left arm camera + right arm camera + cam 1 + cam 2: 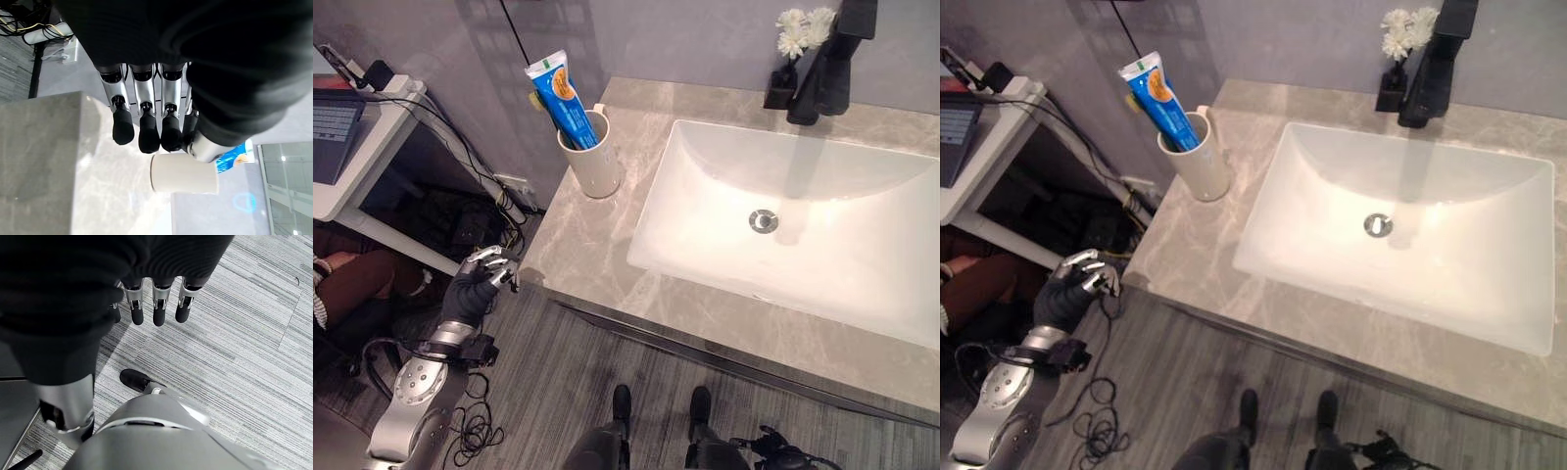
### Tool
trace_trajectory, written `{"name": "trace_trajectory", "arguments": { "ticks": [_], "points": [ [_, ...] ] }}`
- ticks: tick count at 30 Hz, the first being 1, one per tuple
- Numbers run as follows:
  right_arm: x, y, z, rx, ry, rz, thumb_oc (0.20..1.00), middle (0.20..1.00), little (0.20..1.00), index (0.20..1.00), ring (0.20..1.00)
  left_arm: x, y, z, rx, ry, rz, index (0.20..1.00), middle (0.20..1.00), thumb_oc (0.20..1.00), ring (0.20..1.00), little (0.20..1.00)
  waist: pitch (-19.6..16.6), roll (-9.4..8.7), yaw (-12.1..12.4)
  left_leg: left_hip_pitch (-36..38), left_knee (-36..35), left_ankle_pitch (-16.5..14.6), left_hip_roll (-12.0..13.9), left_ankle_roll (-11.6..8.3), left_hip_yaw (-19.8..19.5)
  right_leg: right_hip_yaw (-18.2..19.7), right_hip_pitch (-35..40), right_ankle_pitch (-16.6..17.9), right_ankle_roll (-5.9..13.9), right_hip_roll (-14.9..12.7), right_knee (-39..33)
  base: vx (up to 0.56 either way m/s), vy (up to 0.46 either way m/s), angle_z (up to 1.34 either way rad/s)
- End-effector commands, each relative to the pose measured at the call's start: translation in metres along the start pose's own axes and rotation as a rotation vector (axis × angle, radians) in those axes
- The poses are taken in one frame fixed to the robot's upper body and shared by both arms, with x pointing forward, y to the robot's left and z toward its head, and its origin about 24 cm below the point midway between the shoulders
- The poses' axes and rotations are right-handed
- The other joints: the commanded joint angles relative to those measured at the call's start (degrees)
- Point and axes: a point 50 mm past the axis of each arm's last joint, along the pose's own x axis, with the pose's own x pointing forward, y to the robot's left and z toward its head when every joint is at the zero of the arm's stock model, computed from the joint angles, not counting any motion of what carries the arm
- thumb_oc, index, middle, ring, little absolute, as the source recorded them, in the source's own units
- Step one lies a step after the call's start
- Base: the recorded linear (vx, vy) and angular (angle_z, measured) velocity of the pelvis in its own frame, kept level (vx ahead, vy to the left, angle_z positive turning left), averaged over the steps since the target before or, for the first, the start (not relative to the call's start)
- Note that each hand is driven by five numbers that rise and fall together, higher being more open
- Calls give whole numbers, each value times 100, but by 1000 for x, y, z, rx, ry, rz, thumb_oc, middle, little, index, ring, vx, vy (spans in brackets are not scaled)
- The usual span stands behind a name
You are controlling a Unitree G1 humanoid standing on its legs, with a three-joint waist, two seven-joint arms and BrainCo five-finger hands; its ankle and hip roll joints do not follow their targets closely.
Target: Put brush and paste in cup on sink, flatten towel.
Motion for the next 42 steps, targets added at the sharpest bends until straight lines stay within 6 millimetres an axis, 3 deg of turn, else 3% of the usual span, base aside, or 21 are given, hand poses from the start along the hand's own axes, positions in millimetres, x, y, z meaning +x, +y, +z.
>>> {"name": "trace_trajectory", "arguments": {
  "ticks": [1, 11, 17, 18, 25, 36, 42],
  "points": [
    [0, 11, 9, -49, -14, 34, 1000, 1000, 1000, 1000, 1000, 11, -3, 12, 45, -75, -17, 200, 200, 200, 200, 200, 36, -236, -100, -117, 34, -23, -19, -165, 104, 239, 15, -68, 187, -95, 52, -1, -2, -4],
    [0, 15, 15, -71, -32, 36, 1000, 1000, 1000, 1000, 1000, 23, -5, -20, 67, 22, 20, 200, 200, 200, 200, 200, 60, -277, -221, -164, 34, -25, 22, -166, 194, 334, -92, -37, 162, -64, 52, 5, -1, -8],
    [0, 15, 15, -71, -35, 37, 1000, 1000, 1000, 1000, 1000, 25, -6, -22, 70, 26, 22, 200, 200, 200, 200, 200, 58, -283, -228, -160, 34, -29, 28, -168, 201, 347, -92, -34, 161, -60, 52, 7, -2, 0],
    [-1, 20, 19, -81, -49, 44, 1000, 1000, 1000, 1000, 1000, 33, -8, -25, 73, 26, 35, 200, 200, 200, 200, 200, 7, -341, -293, -175, 34, -48, 52, -169, 237, 381, -117, -45, 151, -34, 52, 45, -12, 1],
    [-1, 21, 19, -90, -48, 41, 1000, 1000, 1000, 1000, 1000, 43, -10, -26, 75, 22, 55, 200, 200, 200, 200, 200, 7, -368, -356, -205, 34, -49, 71, -175, 270, 429, -194, -14, 141, -14, 52, 10, -5, -8],
    [-1, 23, 18, -122, -44, 41, 1000, 1000, 1000, 1000, 1000, 74, -17, 3, 66, -112, 87, 200, 200, 200, 200, 200, -35, -434, -482, -269, 34, -60, 128, -196, 346, 523, -321, 14, 133, 31, 52, 3, -6, -6],
    [-1, 24, 19, -126, -47, 41, 1000, 1000, 1000, 1000, 1000, 83, -17, 8, 67, -136, 117, 200, 200, 200, 200, 200, -36, -458, -528, -286, 34, -59, 153, -200, 400, 576, -376, 32, 131, 52, 52, 3, -1, -3]
  ]
}}
